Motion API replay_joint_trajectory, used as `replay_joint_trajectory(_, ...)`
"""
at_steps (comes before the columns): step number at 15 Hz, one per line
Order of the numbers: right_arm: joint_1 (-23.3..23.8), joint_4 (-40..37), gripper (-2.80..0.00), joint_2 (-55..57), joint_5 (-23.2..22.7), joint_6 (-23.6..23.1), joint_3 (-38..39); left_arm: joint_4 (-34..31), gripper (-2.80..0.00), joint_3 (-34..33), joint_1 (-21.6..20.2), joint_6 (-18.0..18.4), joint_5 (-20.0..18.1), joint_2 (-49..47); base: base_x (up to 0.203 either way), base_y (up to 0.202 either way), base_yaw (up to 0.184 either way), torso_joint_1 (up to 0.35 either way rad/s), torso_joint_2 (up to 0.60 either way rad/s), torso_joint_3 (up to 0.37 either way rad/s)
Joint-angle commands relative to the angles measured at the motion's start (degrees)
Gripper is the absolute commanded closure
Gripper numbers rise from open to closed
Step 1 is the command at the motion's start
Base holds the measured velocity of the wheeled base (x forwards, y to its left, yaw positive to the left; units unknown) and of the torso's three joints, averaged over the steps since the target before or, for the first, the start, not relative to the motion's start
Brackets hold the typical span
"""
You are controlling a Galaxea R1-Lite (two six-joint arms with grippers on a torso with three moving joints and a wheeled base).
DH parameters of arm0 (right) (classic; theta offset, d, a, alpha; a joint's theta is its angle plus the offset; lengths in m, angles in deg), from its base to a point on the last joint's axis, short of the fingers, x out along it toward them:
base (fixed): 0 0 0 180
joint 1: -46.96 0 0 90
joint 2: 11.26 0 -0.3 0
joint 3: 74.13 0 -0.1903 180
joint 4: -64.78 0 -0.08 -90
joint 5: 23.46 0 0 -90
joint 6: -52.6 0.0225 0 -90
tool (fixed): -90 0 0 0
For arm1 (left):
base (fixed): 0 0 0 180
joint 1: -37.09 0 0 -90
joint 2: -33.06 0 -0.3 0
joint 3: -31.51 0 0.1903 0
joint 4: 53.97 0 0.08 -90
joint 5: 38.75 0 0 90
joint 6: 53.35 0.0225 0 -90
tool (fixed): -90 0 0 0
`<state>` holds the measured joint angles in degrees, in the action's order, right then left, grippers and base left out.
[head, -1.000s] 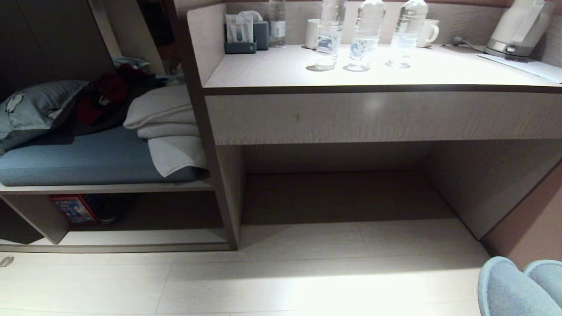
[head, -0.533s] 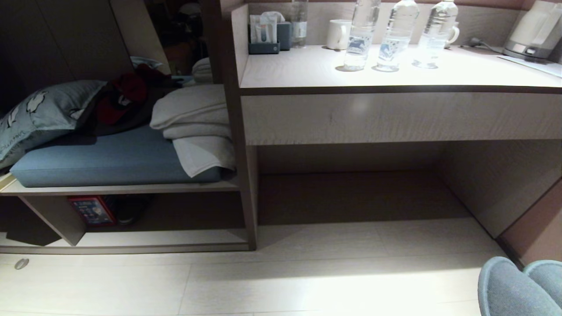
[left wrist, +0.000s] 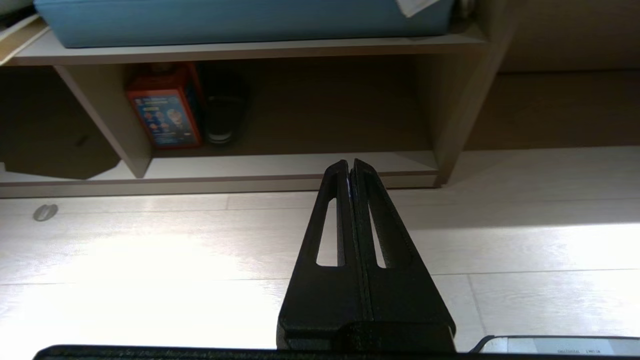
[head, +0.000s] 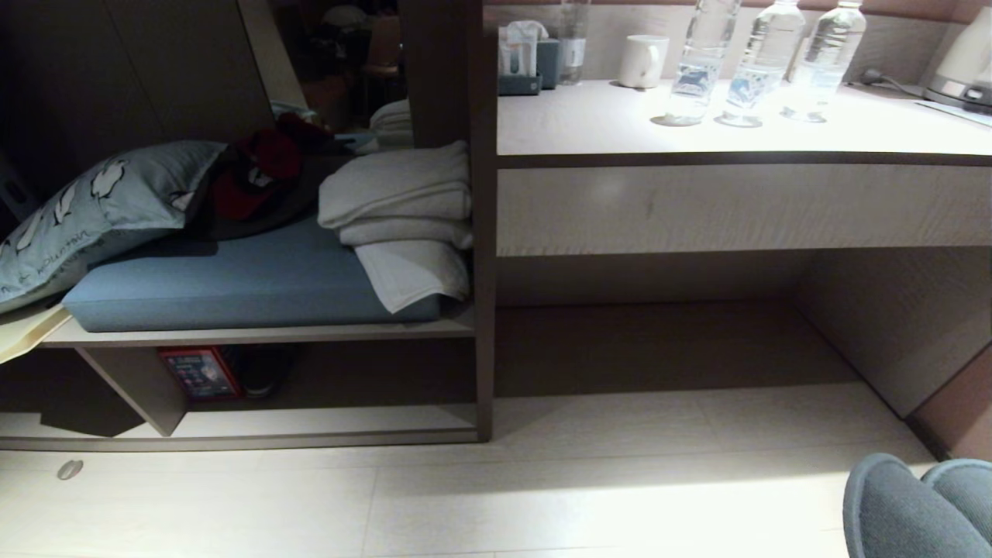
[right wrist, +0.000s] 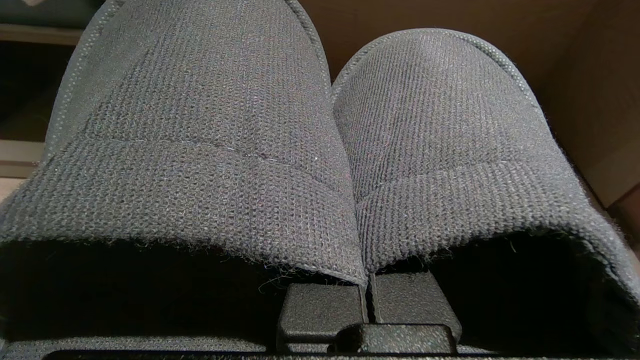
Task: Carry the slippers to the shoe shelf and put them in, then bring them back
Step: Place the slippers into the shoe cabinet
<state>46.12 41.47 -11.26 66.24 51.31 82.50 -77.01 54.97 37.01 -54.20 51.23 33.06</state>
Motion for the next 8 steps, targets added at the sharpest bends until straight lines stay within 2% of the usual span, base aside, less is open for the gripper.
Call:
replay_joint_trajectory(1, 0.0, 0.0, 0.00, 0.1, -0.1, 0.0, 0.1, 0.0, 0.00, 0.0, 0.0, 0.0, 0.0, -0.1, 0.000, 0.198, 0.002, 0.003, 0.01, -0.001)
replay_joint_trajectory(8, 0.0, 0.0, 0.00, 0.1, 0.0, 0.0, 0.1, 0.0, 0.00, 0.0, 0.0, 0.0, 0.0, -0.1, 0.000, 0.196, -0.002, 0.004, 0.00, 0.002)
